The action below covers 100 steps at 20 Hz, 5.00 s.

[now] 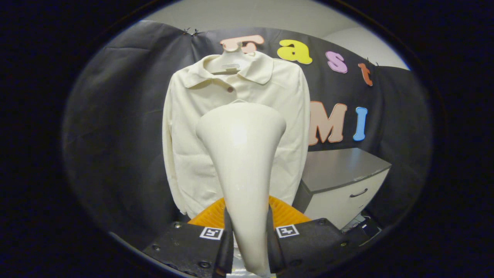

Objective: Iron the clothes twice with a garment steamer, once on the left side and once on the right side.

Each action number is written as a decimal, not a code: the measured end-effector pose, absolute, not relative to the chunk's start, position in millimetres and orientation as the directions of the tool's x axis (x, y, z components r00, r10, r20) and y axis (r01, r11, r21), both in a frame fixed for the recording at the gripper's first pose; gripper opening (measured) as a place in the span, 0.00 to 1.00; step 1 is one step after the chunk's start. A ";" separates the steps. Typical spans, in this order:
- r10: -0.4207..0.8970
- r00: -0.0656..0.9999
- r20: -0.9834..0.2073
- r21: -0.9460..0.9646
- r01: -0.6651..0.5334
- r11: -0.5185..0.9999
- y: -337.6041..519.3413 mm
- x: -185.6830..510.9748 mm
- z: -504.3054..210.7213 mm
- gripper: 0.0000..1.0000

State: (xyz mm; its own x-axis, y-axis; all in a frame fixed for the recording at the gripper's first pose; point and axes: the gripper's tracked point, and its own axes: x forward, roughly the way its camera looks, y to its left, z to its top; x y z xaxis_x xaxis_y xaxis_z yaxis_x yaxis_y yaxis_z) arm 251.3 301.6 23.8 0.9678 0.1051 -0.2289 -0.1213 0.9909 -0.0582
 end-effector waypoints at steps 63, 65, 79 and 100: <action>-0.103 0.803 -0.587 -0.104 0.051 0.993 207.7 307.8 -274.9 0.37; -0.112 0.795 -0.596 -0.113 0.055 0.992 203.9 302.0 -279.7 0.37; -0.092 0.863 -0.497 -0.093 0.052 0.994 211.1 244.7 -193.3 0.36; 0.053 0.981 -0.188 -0.038 -0.061 0.997 213.5 146.0 30.5 0.36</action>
State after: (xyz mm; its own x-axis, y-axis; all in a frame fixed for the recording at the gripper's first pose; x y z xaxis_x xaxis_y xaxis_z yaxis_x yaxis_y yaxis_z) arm 146.0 213.5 30.5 0.9808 0.0527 -0.1877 -0.0609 0.9974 -0.0383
